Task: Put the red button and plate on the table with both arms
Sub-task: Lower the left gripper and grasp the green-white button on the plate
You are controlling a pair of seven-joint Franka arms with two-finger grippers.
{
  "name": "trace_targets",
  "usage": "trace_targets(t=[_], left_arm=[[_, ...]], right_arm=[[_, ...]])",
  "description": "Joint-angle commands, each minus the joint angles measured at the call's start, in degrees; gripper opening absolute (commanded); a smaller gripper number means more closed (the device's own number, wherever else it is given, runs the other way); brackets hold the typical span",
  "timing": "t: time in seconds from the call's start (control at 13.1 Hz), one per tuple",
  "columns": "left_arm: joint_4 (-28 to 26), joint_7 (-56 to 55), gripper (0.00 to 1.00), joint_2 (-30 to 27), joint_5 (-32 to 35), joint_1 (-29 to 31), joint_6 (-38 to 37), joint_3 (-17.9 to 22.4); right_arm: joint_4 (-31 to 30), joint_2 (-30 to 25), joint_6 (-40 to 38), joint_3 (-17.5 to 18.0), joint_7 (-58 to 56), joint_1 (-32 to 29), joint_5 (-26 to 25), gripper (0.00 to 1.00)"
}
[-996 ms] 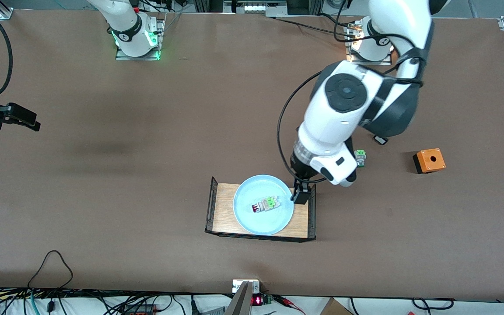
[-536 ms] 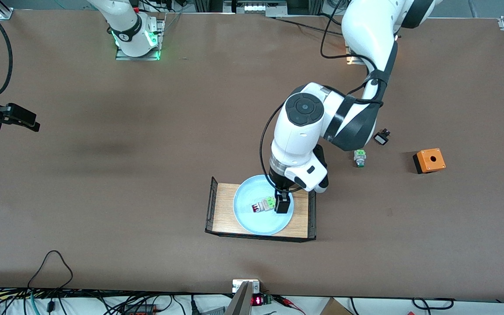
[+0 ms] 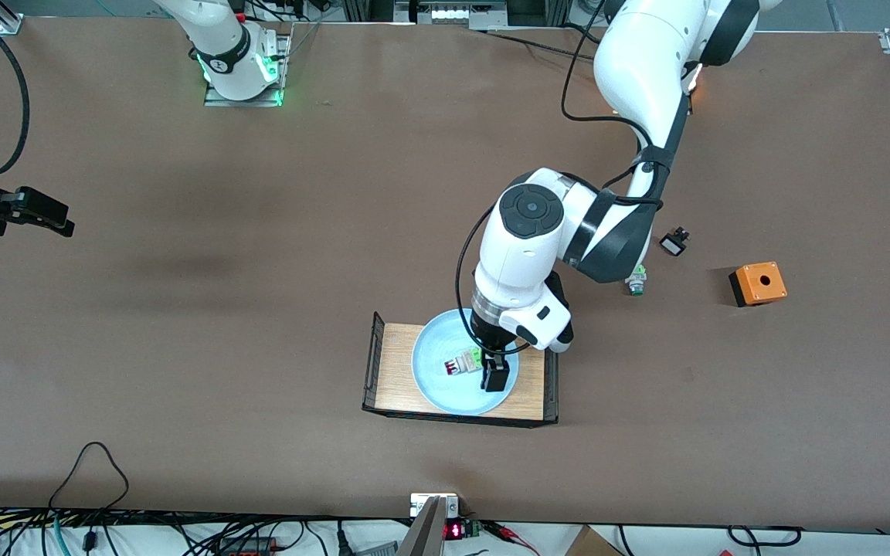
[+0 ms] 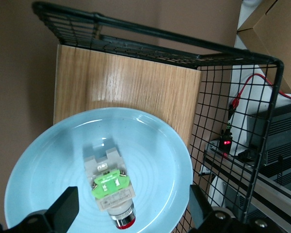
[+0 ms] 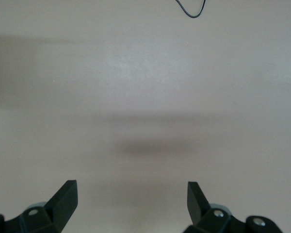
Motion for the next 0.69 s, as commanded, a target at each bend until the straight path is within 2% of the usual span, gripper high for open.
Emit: trace_targets(t=[0.0,0.61], left_arm=[[2.9,-2.1,1.00,2.6,-0.2,-0.6,0.6,1.3],[2.9,-2.8,1.00,4.4,-0.2,-1.3,0.7,1.9]], right_arm=[[-0.9,-0.5,0.7,0.2,0.8,0.2,-0.9,1.00],[-0.9,-0.4,0.7,0.1,0.8,0.0,-0.7,1.00]])
